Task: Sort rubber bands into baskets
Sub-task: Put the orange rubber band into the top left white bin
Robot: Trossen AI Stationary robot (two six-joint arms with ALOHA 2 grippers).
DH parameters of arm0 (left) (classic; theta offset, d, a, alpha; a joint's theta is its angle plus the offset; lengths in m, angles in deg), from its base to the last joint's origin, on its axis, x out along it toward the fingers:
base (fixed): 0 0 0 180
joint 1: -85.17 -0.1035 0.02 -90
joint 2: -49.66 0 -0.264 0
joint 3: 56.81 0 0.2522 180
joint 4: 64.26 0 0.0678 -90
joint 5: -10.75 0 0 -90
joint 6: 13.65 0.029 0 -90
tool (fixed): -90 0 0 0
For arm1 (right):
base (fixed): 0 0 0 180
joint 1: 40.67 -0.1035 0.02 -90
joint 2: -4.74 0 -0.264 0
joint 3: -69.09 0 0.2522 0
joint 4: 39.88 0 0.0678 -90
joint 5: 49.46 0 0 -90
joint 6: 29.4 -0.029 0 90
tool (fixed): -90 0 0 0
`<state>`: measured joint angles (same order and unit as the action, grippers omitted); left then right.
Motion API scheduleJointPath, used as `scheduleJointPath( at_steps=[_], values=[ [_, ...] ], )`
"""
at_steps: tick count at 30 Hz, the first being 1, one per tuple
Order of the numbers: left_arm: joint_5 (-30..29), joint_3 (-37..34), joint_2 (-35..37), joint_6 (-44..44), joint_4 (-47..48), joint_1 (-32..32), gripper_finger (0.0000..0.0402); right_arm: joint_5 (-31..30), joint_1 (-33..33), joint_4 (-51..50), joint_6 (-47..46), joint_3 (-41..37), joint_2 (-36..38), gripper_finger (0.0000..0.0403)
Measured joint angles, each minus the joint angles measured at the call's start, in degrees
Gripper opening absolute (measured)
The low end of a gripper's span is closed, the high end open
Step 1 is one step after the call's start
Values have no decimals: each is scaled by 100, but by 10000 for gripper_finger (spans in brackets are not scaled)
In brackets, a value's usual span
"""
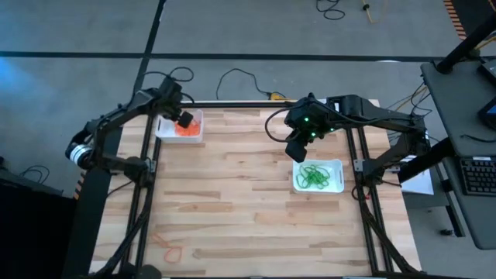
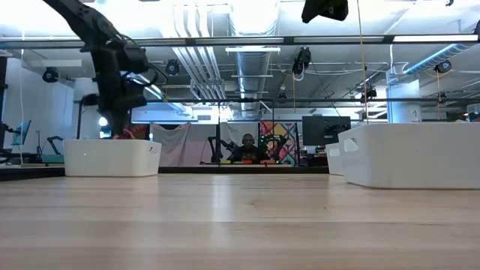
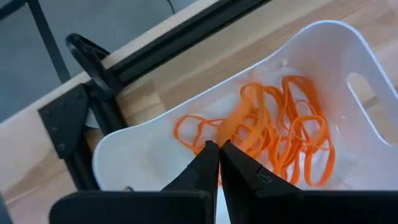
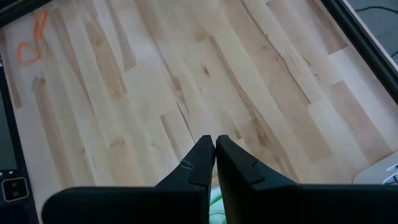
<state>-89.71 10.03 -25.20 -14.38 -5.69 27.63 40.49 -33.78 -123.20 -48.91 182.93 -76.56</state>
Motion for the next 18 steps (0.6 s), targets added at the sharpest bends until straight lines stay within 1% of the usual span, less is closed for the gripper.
scheduleJointPath(
  at_steps=[7,11,13,15,18],
  values=[
    [7,-405,-123,-263,-414,45,0,0,-2,0,2,0,0,13],
    [65,-448,-73,-439,-453,74,3,0,0,0,1,0,0,13],
    [260,-448,20,-416,-413,79,14,0,0,0,0,0,0,13],
    [488,-448,146,-388,-368,102,34,0,-2,0,2,-1,0,13],
    [701,-448,335,-405,-240,165,76,0,0,0,2,0,0,13]
  ],
)
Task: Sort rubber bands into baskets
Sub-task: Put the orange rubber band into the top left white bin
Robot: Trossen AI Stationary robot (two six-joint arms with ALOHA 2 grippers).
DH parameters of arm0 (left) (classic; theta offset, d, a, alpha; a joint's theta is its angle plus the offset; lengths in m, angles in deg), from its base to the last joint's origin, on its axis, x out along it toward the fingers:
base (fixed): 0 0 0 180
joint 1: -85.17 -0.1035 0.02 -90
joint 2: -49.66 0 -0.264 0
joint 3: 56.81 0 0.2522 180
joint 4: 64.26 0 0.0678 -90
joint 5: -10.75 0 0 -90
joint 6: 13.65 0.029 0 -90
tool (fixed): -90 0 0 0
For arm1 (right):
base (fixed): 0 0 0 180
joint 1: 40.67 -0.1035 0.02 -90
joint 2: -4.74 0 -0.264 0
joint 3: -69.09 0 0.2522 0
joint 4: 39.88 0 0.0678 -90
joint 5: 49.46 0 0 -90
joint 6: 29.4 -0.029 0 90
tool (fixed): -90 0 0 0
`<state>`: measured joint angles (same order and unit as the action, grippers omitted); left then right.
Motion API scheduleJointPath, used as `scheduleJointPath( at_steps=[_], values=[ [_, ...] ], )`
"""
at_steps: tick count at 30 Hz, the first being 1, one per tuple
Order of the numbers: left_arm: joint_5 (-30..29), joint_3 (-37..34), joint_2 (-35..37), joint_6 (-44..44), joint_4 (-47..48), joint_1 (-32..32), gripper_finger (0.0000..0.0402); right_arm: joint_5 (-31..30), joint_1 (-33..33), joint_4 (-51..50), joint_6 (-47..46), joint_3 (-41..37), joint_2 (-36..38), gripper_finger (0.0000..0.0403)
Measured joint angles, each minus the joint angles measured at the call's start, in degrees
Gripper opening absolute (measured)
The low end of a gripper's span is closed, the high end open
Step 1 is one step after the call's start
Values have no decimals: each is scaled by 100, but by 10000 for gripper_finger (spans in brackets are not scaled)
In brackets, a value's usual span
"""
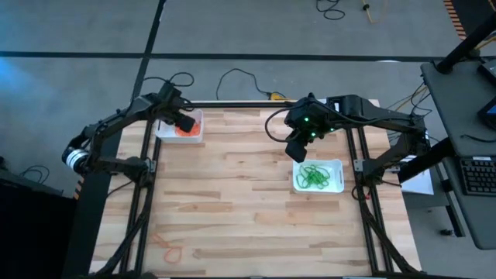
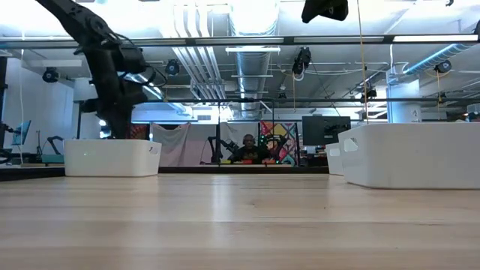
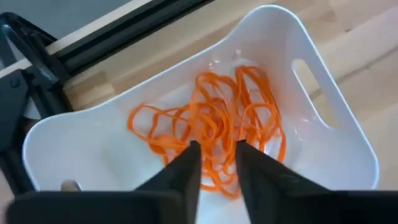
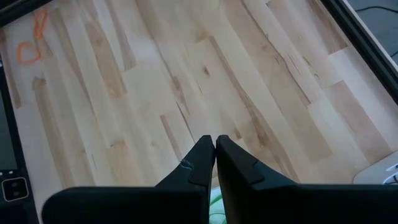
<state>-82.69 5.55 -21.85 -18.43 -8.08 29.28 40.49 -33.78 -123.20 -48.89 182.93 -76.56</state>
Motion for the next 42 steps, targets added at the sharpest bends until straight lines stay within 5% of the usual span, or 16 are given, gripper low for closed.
scheduleJointPath(
  at_steps=[5,10,23,33,42],
  values=[
    [43,-109,273,-251,133,182,164,0,-1,0,0,0,0,13],
    [878,-407,939,-806,-18,858,229,-1,0,-1,-2,-1,0,13],
    [-500,-422,2319,-3294,36,5999,251,0,0,0,0,0,0,13],
    [-754,-421,1073,-5877,601,10158,235,0,-2,0,0,0,0,13],
    [89,-219,-614,-6635,434,11817,232,0,0,0,0,0,0,13]
  ],
)
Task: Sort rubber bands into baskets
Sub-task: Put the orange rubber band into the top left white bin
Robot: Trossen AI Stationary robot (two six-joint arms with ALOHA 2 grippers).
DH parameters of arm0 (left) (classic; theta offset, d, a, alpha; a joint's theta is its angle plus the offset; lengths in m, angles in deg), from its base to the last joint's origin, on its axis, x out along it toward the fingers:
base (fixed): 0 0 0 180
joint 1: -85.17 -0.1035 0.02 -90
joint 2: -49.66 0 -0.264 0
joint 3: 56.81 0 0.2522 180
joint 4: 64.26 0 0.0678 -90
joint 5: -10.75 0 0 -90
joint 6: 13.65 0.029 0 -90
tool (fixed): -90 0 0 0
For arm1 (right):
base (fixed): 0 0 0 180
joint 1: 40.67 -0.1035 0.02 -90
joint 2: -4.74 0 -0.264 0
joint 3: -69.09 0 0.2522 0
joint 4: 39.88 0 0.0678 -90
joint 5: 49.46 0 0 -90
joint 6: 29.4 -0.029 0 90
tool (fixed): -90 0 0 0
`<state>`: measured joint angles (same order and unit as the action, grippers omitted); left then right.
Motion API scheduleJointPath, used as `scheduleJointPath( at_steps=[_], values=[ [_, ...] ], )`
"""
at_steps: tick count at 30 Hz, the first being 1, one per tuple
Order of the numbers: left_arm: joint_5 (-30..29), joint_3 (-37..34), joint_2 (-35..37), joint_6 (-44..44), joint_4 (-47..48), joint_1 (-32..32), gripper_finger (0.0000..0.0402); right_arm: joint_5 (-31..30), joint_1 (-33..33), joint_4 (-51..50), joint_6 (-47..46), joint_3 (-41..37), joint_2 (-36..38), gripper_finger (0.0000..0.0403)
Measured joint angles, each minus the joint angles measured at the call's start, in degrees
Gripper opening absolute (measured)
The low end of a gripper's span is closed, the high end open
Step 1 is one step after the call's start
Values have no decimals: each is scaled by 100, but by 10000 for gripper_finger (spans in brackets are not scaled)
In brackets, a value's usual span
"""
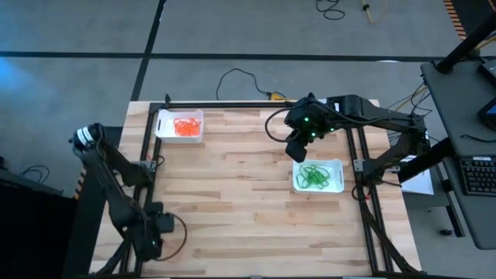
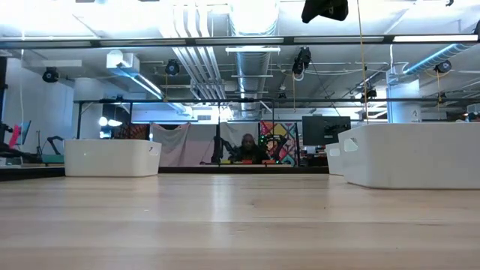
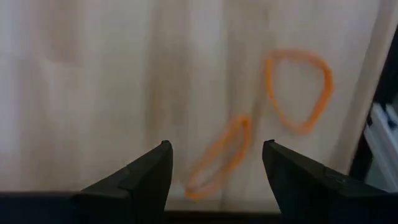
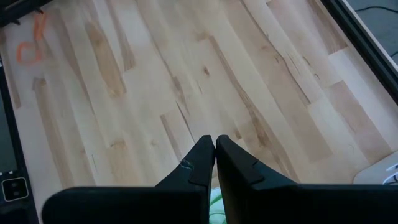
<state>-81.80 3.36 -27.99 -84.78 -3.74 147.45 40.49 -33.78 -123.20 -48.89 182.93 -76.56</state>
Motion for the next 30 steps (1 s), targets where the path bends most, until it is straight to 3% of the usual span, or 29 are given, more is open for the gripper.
scheduleJointPath(
  at_steps=[8,18,22,28,30],
  values=[
    [592,-35,-957,779,-1022,111,232,0,-1,-1,0,-1,0,13],
    [626,2,-1619,1436,-914,111,224,-2,-2,-2,0,0,0,13],
    [589,4,-1667,1255,-744,102,163,0,-1,0,-2,-2,0,13],
    [498,8,-1672,1203,-561,94,20,-2,-2,-2,0,-2,0,13],
    [460,90,-1654,1167,-506,96,11,-1,-1,-1,0,-1,0,13]
  ],
)
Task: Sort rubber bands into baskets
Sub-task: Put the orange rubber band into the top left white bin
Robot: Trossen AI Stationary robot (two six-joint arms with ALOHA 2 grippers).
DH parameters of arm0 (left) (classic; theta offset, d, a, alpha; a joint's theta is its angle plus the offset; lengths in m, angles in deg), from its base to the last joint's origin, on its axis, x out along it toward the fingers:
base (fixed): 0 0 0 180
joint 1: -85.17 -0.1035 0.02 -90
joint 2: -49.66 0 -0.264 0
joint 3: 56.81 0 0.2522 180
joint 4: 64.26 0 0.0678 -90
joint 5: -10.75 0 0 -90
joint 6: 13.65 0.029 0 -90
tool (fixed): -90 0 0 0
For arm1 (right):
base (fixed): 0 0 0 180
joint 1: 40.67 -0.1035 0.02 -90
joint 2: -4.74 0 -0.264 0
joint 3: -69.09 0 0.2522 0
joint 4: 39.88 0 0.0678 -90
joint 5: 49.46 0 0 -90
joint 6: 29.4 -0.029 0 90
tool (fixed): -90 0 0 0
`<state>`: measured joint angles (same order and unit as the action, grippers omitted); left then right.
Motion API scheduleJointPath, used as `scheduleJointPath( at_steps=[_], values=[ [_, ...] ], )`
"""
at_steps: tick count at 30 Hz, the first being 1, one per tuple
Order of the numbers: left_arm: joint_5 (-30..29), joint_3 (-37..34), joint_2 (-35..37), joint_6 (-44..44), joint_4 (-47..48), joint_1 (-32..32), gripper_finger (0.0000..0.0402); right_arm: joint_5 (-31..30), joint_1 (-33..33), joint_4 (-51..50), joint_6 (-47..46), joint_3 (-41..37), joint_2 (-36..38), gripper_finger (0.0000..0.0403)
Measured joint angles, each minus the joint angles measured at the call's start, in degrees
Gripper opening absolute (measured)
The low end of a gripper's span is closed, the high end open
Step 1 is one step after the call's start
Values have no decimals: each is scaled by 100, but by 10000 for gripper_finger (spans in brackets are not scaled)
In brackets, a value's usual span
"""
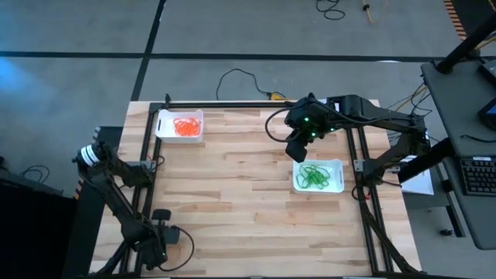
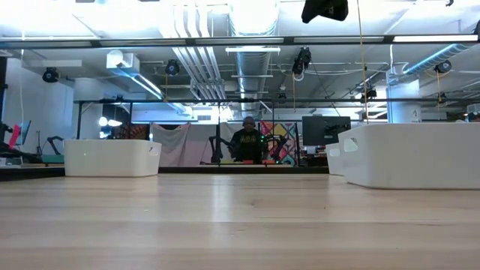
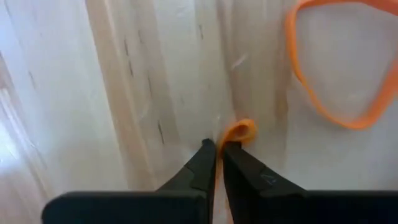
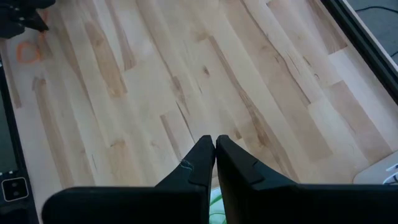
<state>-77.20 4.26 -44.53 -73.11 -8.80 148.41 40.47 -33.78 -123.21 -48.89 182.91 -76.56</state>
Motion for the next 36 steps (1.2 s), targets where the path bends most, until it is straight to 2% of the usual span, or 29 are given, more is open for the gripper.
scheduleJointPath(
  at_steps=[3,5,13,15,19,24,30,36],
  values=[
    [-160,254,136,134,121,-34,10,1,0,1,0,-1,0,13],
    [-472,492,367,287,376,-150,3,-1,-1,1,-2,-1,0,13],
    [-1596,995,1449,965,1448,-1166,0,1,0,81,-1,-1,0,13],
    [-1579,970,1759,1182,1624,-1474,0,1,-1,143,0,-1,0,13],
    [-1043,947,2231,1367,1653,-1702,0,1,1,144,0,-1,0,13],
    [-859,930,2126,1401,1615,-1368,20,1,1,141,-1,-1,0,13],
    [-901,786,1329,1878,1226,-689,72,1,-1,144,0,-1,0,13],
    [-896,633,570,2081,571,-341,98,1,0,144,-1,-1,0,13]
  ],
)
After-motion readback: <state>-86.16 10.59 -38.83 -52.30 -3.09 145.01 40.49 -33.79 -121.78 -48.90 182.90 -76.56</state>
